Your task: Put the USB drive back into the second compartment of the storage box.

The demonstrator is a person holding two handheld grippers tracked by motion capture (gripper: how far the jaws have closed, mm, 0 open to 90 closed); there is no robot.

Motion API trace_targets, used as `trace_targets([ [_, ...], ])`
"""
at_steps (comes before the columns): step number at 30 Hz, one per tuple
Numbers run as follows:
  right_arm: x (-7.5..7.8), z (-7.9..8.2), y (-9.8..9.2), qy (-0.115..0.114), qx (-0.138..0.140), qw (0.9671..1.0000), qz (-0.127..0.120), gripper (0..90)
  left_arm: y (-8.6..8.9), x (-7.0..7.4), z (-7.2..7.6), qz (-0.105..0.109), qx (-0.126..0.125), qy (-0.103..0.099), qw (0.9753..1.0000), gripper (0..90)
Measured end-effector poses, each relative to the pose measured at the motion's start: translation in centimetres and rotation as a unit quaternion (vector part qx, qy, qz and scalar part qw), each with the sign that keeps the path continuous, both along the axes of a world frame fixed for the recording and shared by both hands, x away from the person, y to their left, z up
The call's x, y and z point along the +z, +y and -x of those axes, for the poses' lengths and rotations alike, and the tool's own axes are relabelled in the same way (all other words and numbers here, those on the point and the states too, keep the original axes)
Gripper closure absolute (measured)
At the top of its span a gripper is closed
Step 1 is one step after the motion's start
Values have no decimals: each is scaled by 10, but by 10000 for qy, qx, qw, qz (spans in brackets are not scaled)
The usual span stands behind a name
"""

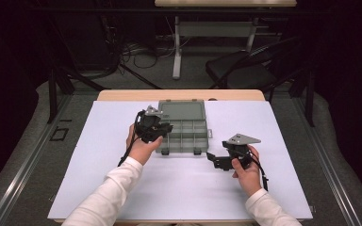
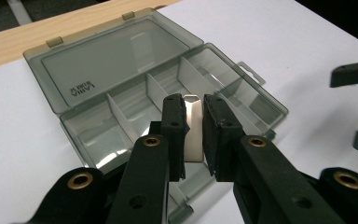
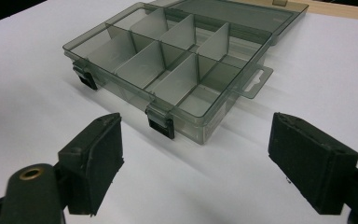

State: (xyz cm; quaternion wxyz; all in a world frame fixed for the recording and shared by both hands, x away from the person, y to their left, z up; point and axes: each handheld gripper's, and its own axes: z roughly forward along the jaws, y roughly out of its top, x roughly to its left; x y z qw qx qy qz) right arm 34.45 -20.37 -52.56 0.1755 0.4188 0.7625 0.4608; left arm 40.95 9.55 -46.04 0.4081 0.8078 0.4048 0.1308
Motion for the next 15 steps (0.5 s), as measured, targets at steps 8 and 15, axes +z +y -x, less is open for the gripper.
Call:
trace_targets([
  [8,0,0,0,7,-8,10000,-18,173,-7,-10,-16,-56,128,24,9999,788],
  [15,0,0,-1,21,-4,10000,-7,173,-9,-21,-27,-131,169,23,9998,788],
])
